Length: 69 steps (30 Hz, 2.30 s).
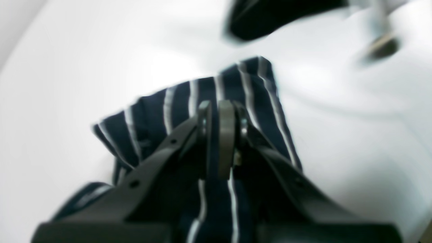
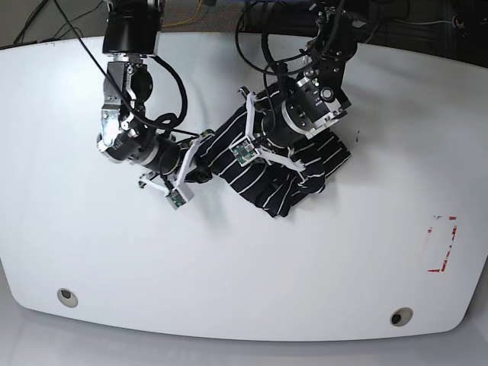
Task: Layout the t-shirt on the table in an organized manner, then fold the t-shirt properly
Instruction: 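Grasp the shirt edge with the right gripper beside the left gripper, then hold the shirt with both grippers and straighten it into a square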
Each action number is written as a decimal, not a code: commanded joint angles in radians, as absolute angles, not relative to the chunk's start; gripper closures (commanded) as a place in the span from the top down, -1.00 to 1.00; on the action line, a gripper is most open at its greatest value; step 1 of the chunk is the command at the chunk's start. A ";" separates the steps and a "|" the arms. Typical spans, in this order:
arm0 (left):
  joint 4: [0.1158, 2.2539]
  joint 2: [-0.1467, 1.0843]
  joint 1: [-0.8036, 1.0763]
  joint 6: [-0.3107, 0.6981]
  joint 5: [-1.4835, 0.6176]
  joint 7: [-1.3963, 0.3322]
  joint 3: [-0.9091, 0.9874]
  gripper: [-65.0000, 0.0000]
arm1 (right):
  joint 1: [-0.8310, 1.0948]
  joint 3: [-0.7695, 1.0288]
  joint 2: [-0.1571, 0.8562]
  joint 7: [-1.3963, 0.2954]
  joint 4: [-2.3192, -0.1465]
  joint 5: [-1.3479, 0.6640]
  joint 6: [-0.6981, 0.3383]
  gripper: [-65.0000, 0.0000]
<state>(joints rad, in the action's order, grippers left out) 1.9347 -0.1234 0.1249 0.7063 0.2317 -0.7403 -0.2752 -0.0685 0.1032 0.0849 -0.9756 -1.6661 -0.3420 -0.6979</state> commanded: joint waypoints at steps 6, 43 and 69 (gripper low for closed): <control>1.949 -0.045 0.226 0.698 0.228 -0.579 -0.265 -0.93 | -0.047 0.094 0.093 -0.911 -1.679 -0.321 -0.698 -0.93; 1.952 0.010 0.260 0.698 0.153 -0.456 0.024 -0.93 | 0.012 0.134 0.107 -0.909 -1.765 -0.329 -0.698 -0.93; 1.923 -0.062 0.266 0.251 0.159 -0.285 0.076 -0.93 | -0.173 -0.147 -0.021 -0.674 -1.521 -0.234 -0.698 -0.93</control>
